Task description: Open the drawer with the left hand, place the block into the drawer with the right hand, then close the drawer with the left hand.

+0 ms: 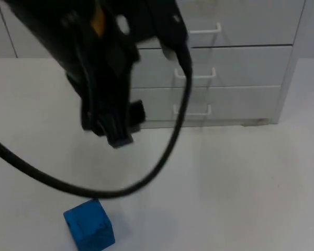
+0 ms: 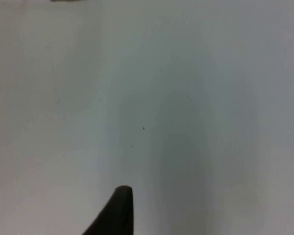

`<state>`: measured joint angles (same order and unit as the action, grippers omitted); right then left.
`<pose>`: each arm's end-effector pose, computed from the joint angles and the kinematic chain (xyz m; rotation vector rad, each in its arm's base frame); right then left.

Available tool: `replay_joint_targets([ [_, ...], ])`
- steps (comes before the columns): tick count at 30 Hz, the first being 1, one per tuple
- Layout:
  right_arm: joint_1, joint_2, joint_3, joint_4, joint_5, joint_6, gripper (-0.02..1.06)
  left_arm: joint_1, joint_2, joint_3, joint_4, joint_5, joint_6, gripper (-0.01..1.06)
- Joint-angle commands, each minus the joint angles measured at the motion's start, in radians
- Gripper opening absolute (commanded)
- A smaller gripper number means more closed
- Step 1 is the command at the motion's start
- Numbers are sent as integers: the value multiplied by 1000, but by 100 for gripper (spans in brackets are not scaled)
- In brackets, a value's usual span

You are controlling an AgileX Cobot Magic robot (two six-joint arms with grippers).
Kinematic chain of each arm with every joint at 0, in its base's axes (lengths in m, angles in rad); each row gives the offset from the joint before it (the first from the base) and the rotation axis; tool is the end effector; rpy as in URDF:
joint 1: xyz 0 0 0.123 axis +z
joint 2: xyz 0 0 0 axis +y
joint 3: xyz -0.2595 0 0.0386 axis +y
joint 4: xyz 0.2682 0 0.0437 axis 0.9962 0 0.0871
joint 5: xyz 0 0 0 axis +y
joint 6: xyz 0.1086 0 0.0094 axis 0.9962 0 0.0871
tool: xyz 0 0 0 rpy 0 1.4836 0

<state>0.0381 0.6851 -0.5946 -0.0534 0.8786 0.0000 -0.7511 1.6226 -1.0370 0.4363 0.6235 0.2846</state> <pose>0.1638 0.0018 0.2523 -0.0704 2.4506 -0.0486 0.2740 -0.2190 0.1753 1.6224 2.0599 0.2934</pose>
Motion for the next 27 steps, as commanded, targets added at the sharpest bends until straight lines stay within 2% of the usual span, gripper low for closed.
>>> replay_joint_targets([
  [1,-5,0,-7,4,-4,-13,105,-25,38,-10,107,-43,-51,76],
  [4,-5,0,-7,4,-8,-13,105,-45,97,-10,183,-91,-85,75],
  [7,-5,0,-7,4,-2,-13,105,-52,179,-10,262,-207,-91,75],
  [8,-5,0,-7,4,-2,-13,105,-52,179,-10,262,-207,-91,75],
  [13,-5,0,-7,-22,29,-13,105,-52,278,-44,387,-314,-148,75],
  [27,-5,0,-7,-48,29,-13,105,-52,449,-195,425,-340,-170,75],
])
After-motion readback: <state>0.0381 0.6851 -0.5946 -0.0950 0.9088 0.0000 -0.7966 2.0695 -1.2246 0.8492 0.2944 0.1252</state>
